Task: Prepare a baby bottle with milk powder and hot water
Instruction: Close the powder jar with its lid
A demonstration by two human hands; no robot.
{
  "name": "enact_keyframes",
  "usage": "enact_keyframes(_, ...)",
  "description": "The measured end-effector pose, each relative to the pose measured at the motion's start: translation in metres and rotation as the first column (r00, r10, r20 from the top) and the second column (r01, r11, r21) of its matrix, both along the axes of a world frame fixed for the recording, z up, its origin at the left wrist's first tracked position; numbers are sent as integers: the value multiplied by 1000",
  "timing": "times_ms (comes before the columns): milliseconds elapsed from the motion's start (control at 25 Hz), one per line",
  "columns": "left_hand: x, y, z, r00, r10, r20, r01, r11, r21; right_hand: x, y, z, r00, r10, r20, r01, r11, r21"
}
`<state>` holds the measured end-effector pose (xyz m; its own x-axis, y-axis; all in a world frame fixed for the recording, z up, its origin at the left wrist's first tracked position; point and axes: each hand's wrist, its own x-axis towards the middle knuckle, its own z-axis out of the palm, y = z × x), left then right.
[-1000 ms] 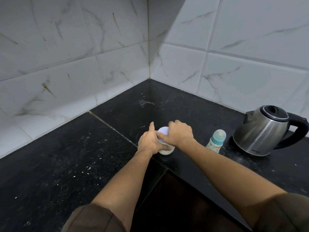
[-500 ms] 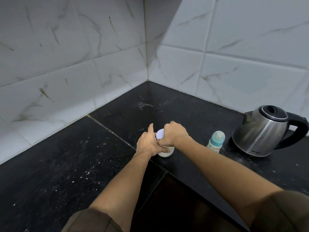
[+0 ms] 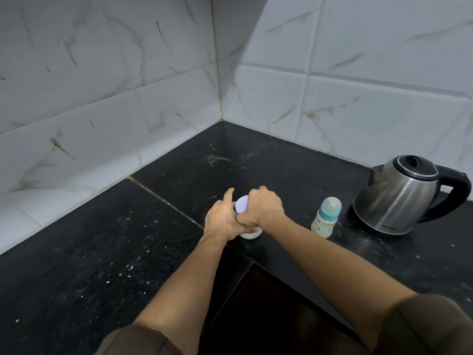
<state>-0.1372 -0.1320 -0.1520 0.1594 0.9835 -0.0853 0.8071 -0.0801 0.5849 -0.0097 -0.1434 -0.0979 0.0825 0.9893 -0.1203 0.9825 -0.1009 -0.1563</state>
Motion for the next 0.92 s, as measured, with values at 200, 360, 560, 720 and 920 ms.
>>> enact_keyframes(200,5,14,10,991,-127,39,129,989,-65,18,11,7,998,-31,-60,34,999,42)
enact_keyframes(360,34,41,34,967,-240,83,237,971,39,68,36,40,982,-180,-62,184,981,62)
enact_keyframes(560,79,68,44,944,-321,80,310,943,123,143,44,56,928,-373,13,371,926,66)
enact_keyframes(720,113,77,42,934,-352,66,342,930,134,191,41,45,884,-465,58,463,885,38)
enact_keyframes(920,135,83,36,949,-314,24,307,940,149,215,45,27,894,-446,27,447,894,-22)
